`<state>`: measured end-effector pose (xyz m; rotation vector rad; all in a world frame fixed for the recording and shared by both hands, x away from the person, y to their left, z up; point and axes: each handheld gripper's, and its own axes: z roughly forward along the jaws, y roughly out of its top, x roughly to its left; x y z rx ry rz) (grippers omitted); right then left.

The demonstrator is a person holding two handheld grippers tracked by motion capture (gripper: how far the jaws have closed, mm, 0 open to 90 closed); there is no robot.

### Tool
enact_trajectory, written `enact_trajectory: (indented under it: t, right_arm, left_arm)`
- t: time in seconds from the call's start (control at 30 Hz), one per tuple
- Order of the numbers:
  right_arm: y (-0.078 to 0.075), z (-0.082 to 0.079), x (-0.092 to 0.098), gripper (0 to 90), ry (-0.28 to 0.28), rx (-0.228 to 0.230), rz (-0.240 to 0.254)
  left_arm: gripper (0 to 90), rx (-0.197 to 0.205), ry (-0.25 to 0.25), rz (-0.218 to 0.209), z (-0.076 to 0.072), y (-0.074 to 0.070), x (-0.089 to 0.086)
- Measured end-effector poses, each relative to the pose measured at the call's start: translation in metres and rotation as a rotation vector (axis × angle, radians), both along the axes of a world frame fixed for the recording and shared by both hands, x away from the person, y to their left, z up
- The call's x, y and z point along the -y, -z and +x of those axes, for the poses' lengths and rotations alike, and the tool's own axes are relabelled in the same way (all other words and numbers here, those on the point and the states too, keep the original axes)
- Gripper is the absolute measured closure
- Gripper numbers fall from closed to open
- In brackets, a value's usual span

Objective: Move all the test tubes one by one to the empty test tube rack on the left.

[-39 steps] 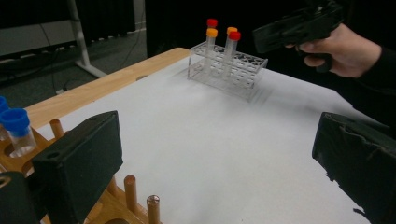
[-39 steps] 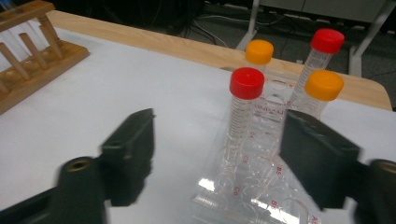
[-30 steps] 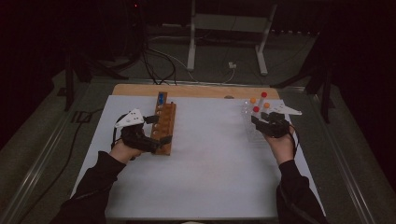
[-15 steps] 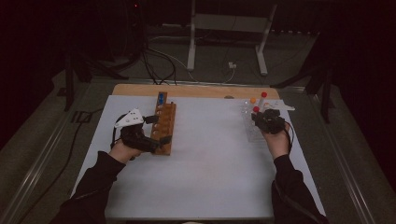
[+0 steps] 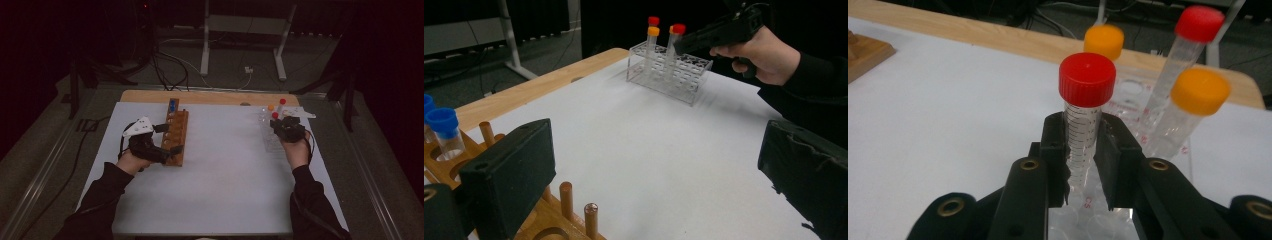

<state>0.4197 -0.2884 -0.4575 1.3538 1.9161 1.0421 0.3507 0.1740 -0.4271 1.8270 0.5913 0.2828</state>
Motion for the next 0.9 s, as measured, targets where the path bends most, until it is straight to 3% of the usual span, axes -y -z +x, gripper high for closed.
enact_trajectory:
  t: [0.43, 0.7, 0.9]
  right_arm:
    - [-0.032, -0.013, 0.007, 75.6, -0.006, 0.083, 0.034]
    - [-0.052, -0.029, 0.004, 75.6, -0.036, 0.139, 0.028]
    - [-0.052, -0.036, -0.01, 75.6, -0.097, 0.127, 0.017]
  left_arm:
    - [2.8, 0.001, 0.009, 0.005, -0.001, -0.001, 0.001]
    - [2.7, -0.004, 0.019, 0.008, -0.001, -0.002, 0.003]
    - [2.7, -0.01, 0.03, 0.01, 0.0, -0.002, 0.006]
